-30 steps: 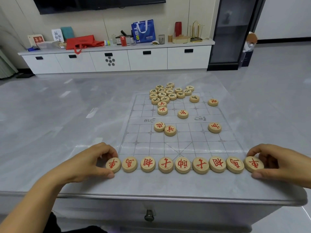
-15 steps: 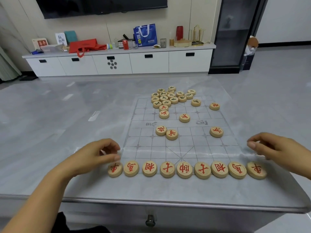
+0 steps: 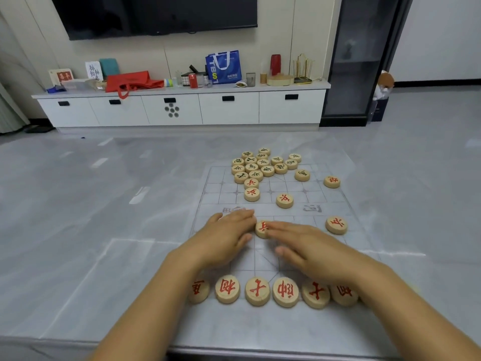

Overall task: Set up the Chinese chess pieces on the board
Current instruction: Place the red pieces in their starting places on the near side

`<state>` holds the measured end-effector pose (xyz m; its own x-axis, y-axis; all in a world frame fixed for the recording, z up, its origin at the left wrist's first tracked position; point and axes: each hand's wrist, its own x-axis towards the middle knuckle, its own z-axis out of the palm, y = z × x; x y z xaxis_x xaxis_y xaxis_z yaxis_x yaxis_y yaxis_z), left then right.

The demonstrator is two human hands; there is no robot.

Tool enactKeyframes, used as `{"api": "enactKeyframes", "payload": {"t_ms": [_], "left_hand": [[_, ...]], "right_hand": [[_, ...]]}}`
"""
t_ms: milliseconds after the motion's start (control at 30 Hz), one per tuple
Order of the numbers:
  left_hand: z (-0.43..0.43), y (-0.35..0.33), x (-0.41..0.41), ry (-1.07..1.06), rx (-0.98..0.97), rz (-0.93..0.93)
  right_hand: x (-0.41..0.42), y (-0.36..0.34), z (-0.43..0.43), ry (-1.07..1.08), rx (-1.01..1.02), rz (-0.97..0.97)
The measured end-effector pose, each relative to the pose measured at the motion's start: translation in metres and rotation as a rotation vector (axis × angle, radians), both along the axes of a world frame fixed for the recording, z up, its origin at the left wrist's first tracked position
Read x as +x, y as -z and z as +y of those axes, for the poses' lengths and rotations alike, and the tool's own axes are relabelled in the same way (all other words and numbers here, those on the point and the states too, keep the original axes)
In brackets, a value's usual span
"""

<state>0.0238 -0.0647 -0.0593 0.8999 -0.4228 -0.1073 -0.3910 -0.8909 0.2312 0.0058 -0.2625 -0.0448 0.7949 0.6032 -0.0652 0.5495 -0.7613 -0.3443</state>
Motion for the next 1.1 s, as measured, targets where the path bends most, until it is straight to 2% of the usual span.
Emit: {"api": "enactKeyframes", "payload": {"t_ms": [133,233,600,700,767,833,933,1100], "left_hand": [[0.003,0.002,0.002,-0.019,0.072,0.002],[0.008,0.001,0.001,-0.053,0.117,-0.042],[0.017,0.001,0.001,-0.122,-0.002,-0.051],[0.019,0.005,0.002,-0.142,-0.092,-0.065],[0.020,0.006,0.003,-0.132,-0.107,-0.089],[0.022,0.007,0.003,-0.115,-0.120,-0.107],[0.026,0.008,0.004,-0.091,-0.119,-0.105],[0.039,0.004,0.003,-0.098,-0.060,-0.100]], "right_hand": [[0.010,0.010,0.009,-0.031,-0.092,0.005],[0.014,0.012,0.008,0.031,-0.130,-0.012],[0.084,0.002,0.018,0.188,-0.246,0.101],[0.095,-0.005,0.004,0.228,-0.059,0.147],[0.112,-0.007,-0.021,0.380,0.097,0.059],[0.130,-0.005,-0.051,0.490,0.027,-0.006],[0.144,0.008,-0.077,0.490,-0.185,0.071],[0.138,0.003,-0.091,0.564,-0.131,0.067]]}}
